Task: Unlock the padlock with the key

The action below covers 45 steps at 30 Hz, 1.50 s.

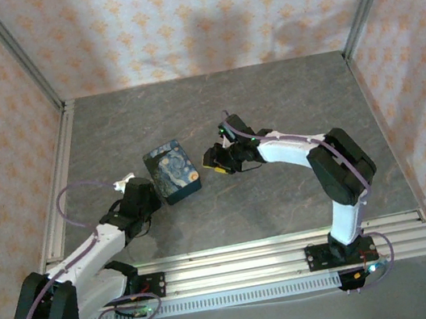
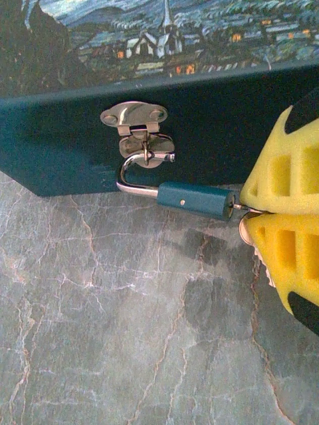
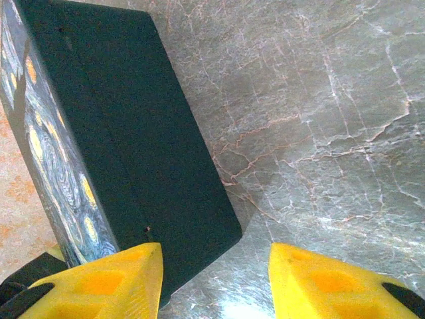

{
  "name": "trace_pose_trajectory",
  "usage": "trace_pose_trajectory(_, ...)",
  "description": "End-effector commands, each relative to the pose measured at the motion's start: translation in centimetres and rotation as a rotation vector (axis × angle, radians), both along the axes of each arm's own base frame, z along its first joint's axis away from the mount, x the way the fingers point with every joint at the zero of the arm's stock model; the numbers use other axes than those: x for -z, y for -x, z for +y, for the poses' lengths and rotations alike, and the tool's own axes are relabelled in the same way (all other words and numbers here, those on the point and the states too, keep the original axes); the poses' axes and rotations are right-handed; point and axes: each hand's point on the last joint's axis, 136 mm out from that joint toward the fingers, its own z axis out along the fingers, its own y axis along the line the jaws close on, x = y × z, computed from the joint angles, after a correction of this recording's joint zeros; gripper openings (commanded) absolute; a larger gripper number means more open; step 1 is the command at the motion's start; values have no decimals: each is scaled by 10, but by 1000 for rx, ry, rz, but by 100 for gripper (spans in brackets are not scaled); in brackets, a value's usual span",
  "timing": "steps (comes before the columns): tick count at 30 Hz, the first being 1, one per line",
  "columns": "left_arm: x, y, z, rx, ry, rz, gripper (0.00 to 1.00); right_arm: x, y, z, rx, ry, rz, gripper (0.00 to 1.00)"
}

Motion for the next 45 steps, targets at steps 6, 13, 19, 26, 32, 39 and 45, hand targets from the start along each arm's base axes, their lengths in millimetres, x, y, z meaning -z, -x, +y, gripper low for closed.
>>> trace_pose_trajectory(6, -2, -7, 4, -43, -14, -20, 0, -18, -2, 2, 5, -34, -48, 46)
trace_pose_trajectory(13, -11, -11, 7, -83, 16, -70, 0, -17, -3, 2, 5, -34, -48, 46)
trace_pose_trajectory(19, -15, -13, 8, -90, 21, -80, 0, -17, -3, 3, 3, -38, -45, 46)
trace_pose_trajectory(26, -8, -16, 6, -85, 15, -59, 0, -16, -4, 3, 2, -38, -45, 46)
trace_pose_trajectory(32, 0, -16, 6, -86, 6, -39, 0, -15, -3, 2, 5, -36, -43, 46)
trace_pose_trajectory(39, -7, -19, 6, -93, 7, -54, 0, -16, -5, 2, 5, -40, -45, 46)
trace_pose_trajectory(45, -12, -28, 4, -92, 25, -61, 0, -17, -7, 4, 3, -44, -46, 46)
